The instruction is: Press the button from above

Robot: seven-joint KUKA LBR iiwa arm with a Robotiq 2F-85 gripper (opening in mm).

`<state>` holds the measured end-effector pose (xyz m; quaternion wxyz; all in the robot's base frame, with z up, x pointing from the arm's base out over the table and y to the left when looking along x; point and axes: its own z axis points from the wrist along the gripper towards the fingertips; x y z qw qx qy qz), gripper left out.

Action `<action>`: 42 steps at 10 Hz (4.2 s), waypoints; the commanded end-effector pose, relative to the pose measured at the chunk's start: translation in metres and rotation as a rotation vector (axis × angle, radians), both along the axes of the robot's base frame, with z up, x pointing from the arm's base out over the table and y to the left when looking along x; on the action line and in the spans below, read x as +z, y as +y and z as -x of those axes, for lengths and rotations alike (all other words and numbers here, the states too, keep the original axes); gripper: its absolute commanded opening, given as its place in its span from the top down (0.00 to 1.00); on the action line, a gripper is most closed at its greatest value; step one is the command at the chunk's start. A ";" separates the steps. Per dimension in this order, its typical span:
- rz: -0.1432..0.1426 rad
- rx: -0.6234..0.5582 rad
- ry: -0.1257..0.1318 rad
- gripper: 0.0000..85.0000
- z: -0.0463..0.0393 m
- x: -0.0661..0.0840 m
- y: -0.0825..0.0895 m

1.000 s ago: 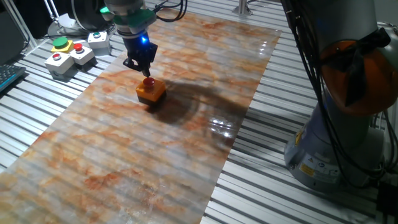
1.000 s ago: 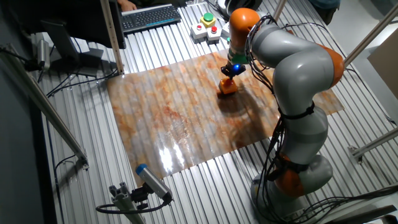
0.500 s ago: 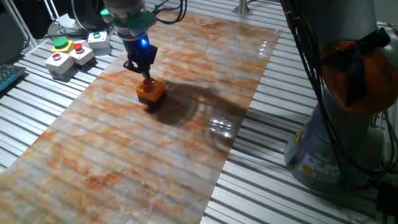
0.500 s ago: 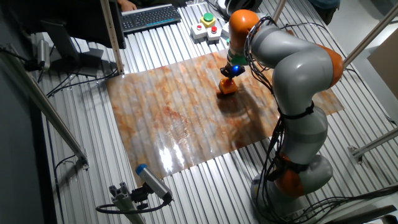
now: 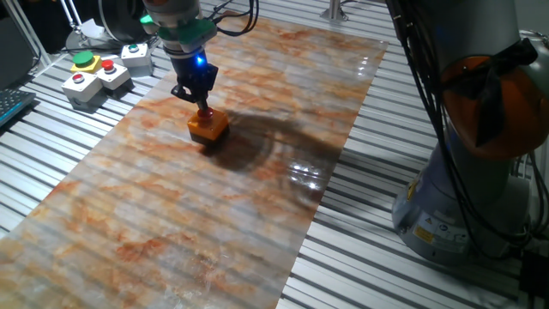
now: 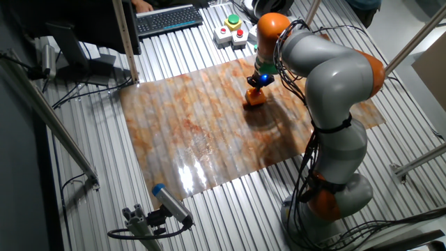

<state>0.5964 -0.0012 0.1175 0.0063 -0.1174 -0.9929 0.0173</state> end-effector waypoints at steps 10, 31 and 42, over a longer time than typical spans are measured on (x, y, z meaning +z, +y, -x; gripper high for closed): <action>-0.001 -0.002 -0.016 1.00 -0.0002 -0.016 0.001; -0.002 -0.012 0.014 1.00 -0.0026 0.041 0.004; 0.006 -0.017 -0.009 1.00 0.0051 0.048 0.001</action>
